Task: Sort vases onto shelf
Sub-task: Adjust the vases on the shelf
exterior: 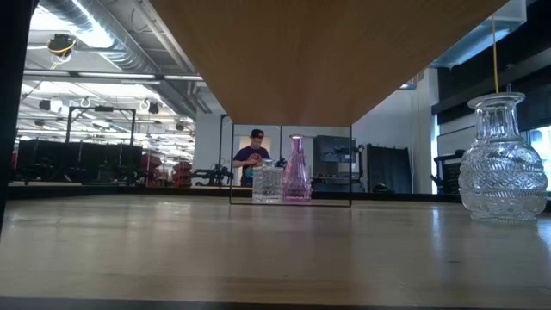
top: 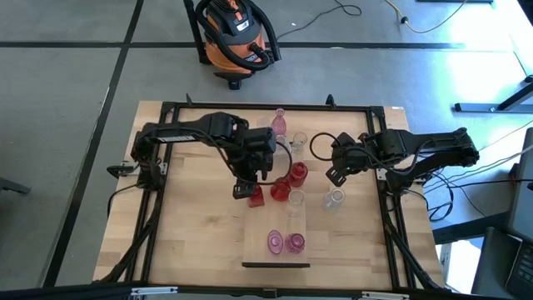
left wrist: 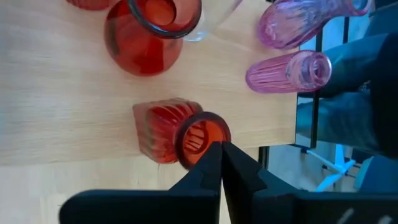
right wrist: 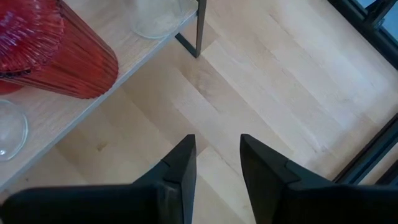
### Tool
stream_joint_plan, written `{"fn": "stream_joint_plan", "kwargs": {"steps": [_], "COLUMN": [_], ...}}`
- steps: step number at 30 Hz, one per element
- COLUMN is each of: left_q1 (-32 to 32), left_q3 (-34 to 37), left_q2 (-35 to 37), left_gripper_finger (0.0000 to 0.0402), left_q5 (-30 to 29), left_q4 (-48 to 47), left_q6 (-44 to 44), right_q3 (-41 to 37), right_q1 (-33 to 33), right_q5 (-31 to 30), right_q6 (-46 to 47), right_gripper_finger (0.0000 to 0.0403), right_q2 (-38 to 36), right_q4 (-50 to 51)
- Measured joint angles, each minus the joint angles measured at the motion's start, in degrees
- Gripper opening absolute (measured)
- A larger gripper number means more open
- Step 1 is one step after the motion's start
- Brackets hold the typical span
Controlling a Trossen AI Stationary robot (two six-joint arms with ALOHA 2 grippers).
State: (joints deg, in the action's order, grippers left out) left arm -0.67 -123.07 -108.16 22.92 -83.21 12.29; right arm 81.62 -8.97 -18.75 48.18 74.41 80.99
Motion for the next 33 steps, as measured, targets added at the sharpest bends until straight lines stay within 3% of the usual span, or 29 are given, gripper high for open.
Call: {"fn": "stream_joint_plan", "kwargs": {"steps": [12,33], "left_q1": [0.0,1.3], "left_q3": [0.0,0.0], "left_q2": [-1.9,-3.1], "left_gripper_finger": [0.0000,0.0000], "left_q5": [1.9,-2.0], "left_q4": [-0.3,-0.3], "left_q6": [-1.4,-3.9], "right_q3": [0.0,0.0], "right_q1": [0.0,0.0], "right_q5": [0.4,1.4], "right_q6": [0.0,0.0], "right_gripper_finger": [0.0108,0.0108], "right_q2": [0.0,0.0], "right_q4": [0.1,0.2]}}
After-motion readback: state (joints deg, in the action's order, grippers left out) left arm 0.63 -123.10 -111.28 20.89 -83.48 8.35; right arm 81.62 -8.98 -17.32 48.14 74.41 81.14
